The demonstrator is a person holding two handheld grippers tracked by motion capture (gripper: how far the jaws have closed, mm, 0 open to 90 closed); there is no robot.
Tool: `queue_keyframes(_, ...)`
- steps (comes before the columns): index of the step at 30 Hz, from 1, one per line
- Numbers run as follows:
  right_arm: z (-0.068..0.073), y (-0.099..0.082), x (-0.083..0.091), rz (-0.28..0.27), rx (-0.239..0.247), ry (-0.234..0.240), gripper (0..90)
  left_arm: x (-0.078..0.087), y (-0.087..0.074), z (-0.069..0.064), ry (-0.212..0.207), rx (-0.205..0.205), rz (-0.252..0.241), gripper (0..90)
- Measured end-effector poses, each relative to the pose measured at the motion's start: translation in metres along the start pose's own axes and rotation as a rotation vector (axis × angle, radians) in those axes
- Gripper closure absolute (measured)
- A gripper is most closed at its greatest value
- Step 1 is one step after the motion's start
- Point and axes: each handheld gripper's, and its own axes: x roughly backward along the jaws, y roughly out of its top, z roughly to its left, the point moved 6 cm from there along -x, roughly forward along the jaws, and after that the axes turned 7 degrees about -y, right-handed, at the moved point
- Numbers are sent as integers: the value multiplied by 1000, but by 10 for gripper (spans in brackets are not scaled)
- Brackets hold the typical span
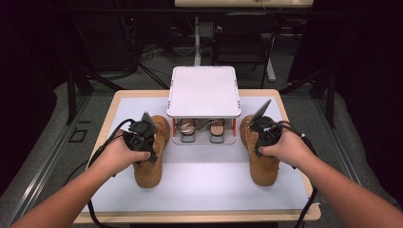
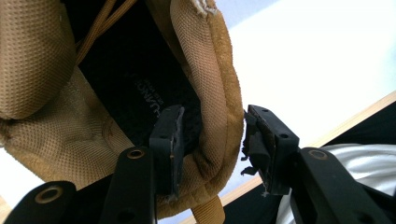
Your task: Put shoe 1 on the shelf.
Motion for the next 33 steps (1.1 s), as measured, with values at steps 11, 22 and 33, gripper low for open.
queue_keyframes(11,16,-7,2,-4,7,9,789,5,-3,2,8,6,-2,571)
queue_keyframes(22,17,-8,1,7,-11,41,719,10,-5,3,12,9,-7,571)
queue_keyframes(33,10,-4,23,-42,-39,45,692,26,-3,4,35,14,-27,570)
